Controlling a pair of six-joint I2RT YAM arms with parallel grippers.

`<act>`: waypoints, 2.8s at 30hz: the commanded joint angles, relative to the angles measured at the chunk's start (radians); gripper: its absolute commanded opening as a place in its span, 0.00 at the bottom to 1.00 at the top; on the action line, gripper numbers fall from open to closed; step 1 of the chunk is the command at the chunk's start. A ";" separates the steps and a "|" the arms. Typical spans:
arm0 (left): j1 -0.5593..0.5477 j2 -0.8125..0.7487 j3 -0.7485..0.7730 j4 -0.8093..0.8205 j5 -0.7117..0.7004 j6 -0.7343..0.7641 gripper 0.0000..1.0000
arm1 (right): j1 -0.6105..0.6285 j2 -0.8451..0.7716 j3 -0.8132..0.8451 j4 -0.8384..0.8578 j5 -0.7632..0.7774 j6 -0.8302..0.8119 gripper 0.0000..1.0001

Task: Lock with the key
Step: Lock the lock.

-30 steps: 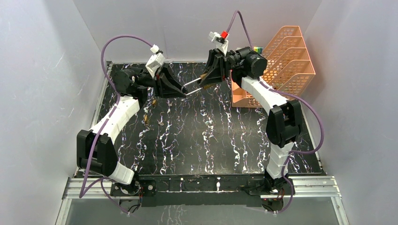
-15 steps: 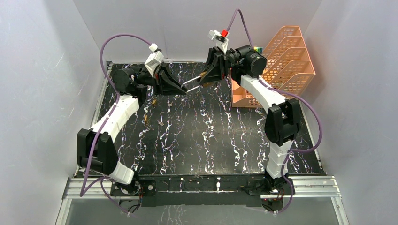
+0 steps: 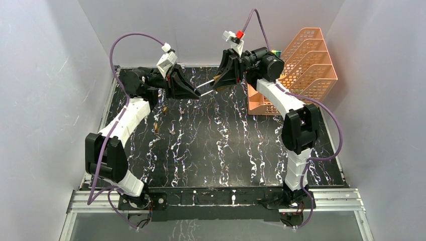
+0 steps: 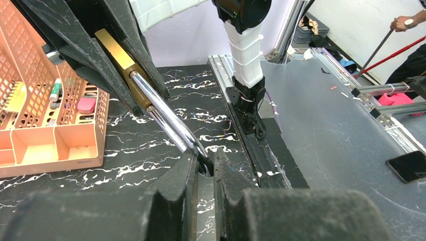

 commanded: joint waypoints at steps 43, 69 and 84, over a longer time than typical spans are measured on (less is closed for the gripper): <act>-0.215 0.202 0.233 0.302 -0.286 -0.198 0.00 | 0.189 -0.032 -0.077 0.091 0.225 -0.250 0.00; 0.058 -0.101 -0.085 -0.168 -0.658 0.233 0.00 | 0.095 -0.451 -0.457 -0.792 0.630 -1.071 0.00; 0.058 -0.135 -0.031 -0.435 -0.666 0.426 0.00 | 0.098 -0.531 -0.599 -0.716 0.688 -1.068 0.36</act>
